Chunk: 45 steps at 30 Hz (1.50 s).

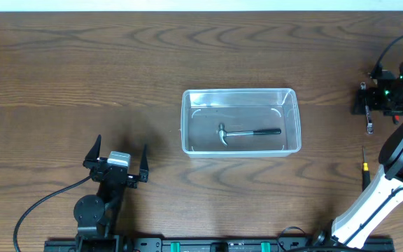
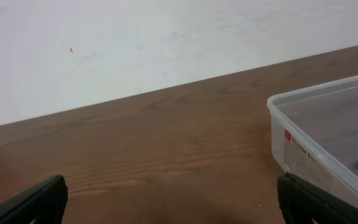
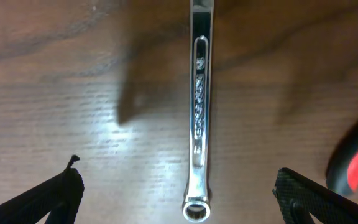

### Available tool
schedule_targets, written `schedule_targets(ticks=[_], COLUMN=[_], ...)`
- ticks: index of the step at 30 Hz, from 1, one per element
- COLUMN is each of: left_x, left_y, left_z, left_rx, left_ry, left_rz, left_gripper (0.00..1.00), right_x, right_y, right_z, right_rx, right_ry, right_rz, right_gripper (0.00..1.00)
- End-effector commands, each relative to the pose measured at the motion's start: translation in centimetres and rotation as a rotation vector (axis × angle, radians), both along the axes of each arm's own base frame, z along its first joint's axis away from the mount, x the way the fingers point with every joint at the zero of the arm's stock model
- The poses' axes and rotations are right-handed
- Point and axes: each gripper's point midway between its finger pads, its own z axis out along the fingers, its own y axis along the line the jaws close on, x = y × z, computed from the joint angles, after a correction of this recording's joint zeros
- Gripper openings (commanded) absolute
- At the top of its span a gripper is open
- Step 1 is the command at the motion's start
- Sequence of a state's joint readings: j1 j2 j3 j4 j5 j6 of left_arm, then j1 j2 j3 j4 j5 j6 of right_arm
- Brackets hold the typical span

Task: Pack container
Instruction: 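Move the right gripper right over the silver wrench, then lower the right gripper and close it on the wrench's shaft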

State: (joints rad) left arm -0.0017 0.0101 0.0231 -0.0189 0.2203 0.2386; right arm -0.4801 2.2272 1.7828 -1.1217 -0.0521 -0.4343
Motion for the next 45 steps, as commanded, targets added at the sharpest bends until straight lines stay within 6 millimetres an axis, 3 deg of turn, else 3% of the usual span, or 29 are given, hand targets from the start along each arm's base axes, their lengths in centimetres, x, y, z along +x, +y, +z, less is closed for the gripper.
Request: schedule_targets(ticks=[1, 17, 32, 41, 45], left_x=[0.0, 0.0, 0.0, 0.0, 0.0], left_y=[0.0, 0.0, 0.0, 0.0, 0.0], left_z=[-1.6, -1.6, -1.6, -1.6, -1.6], left_rx=[-0.005, -0.005, -0.005, -0.005, -0.005], left_ry=[0.046, 0.046, 0.046, 0.046, 0.046], left_rz=[0.001, 0.001, 0.001, 0.001, 0.001], left_gripper=[0.98, 0.98, 0.98, 0.98, 0.98], right_x=[0.6, 0.1, 0.9, 1.1, 1.2], right_y=[0.0, -0.7, -0.8, -0.8, -0.9], right_z=[-0.4, -2.5, -2.6, -2.6, -2.6], right_rx=[-0.009, -0.061, -0.101, -0.103, -0.105], right_ry=[-0.008, 0.056, 0.041, 0.035, 0.031], right_rz=[-0.004, 0.026, 0.044, 0.044, 0.043], right_gripper=[0.99, 0.99, 0.99, 0.80, 0.62])
